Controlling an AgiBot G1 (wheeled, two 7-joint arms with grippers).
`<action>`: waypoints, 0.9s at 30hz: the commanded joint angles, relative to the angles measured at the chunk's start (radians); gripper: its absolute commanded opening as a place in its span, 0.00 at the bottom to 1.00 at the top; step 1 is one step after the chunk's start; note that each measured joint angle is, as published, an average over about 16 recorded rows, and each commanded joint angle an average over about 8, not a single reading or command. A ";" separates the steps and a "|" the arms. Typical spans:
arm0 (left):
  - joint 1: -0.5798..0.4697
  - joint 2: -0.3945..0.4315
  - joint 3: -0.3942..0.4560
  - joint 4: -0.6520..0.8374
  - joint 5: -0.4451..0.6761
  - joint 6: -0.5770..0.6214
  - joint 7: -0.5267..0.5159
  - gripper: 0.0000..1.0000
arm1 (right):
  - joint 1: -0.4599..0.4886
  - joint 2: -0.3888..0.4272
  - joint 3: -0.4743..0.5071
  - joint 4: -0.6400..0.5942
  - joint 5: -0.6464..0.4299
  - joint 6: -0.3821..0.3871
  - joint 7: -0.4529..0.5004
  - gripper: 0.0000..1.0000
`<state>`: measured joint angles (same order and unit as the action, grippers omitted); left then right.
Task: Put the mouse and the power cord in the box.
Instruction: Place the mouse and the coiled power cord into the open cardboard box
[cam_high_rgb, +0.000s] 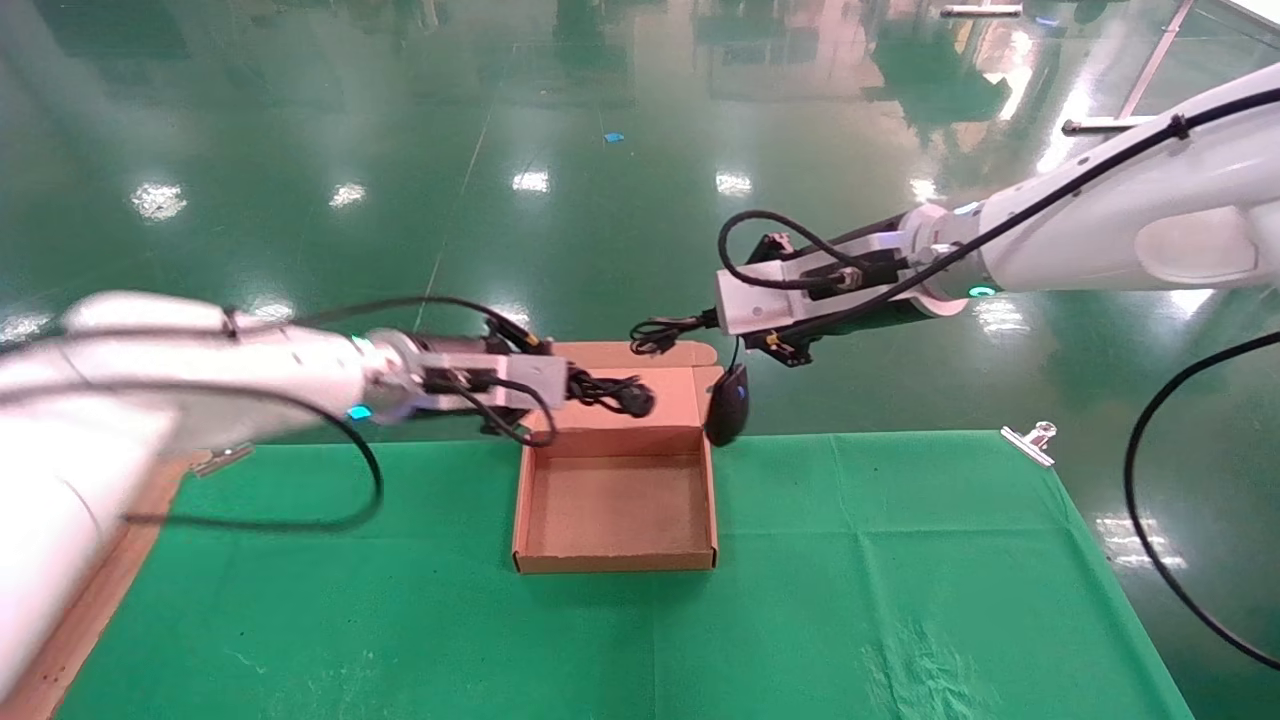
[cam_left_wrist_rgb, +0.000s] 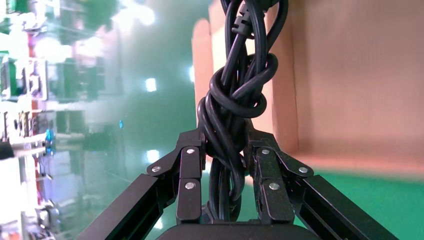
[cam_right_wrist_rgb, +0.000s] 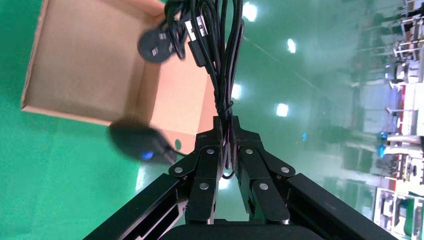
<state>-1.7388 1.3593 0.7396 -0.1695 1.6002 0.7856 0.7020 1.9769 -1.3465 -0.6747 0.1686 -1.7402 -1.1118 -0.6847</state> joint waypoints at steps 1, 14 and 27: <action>0.047 0.005 -0.020 -0.032 -0.038 -0.047 0.011 0.00 | 0.002 0.002 -0.005 -0.004 0.000 -0.004 0.001 0.00; 0.182 0.003 -0.042 -0.091 -0.243 -0.090 0.028 0.98 | -0.004 0.015 -0.018 -0.063 -0.002 -0.004 -0.039 0.00; 0.177 0.003 0.005 -0.072 -0.315 -0.093 0.060 1.00 | -0.021 0.011 -0.016 -0.093 0.007 -0.010 -0.069 0.00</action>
<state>-1.5620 1.3621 0.7445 -0.2419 1.2862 0.6923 0.7615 1.9574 -1.3369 -0.6910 0.0785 -1.7327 -1.1245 -0.7510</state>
